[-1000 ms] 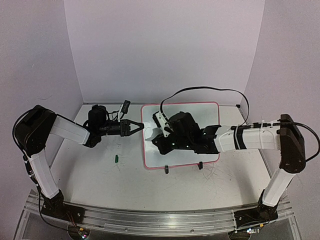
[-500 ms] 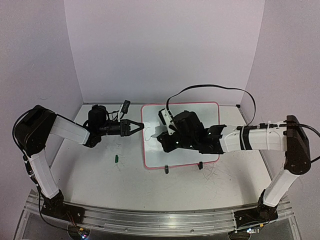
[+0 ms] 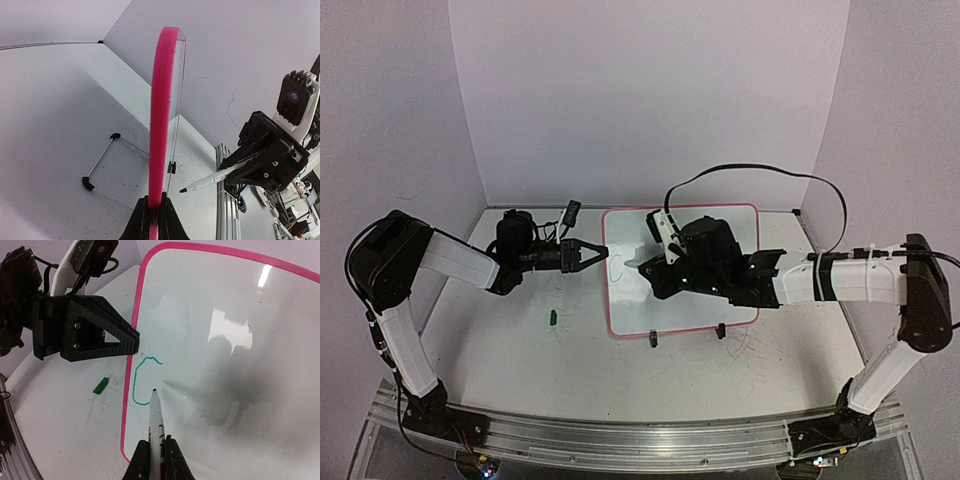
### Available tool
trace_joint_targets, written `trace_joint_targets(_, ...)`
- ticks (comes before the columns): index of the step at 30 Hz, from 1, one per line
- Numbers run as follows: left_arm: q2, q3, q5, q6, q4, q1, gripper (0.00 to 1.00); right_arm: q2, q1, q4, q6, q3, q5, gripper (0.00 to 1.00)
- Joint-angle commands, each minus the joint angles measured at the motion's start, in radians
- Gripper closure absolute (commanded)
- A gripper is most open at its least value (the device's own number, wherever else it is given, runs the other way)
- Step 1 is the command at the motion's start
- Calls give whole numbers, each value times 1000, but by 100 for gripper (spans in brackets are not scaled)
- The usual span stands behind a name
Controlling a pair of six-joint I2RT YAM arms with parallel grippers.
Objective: Write a sentence on the whiteboard
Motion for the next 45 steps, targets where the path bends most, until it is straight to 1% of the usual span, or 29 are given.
trace_joint_targets(1, -42, -7, 24, -2, 18, -16, 100, 14, -3, 27, -8, 23, 6, 100)
trace_joint_targets(26, -37, -2, 30, -2, 18, -16, 100, 66, -4, -8, -2, 64, 40, 100)
trace_joint_targets(45, -39, 1, 31, -4, 18, -16, 100, 66, -4, -46, 15, 36, 28, 100)
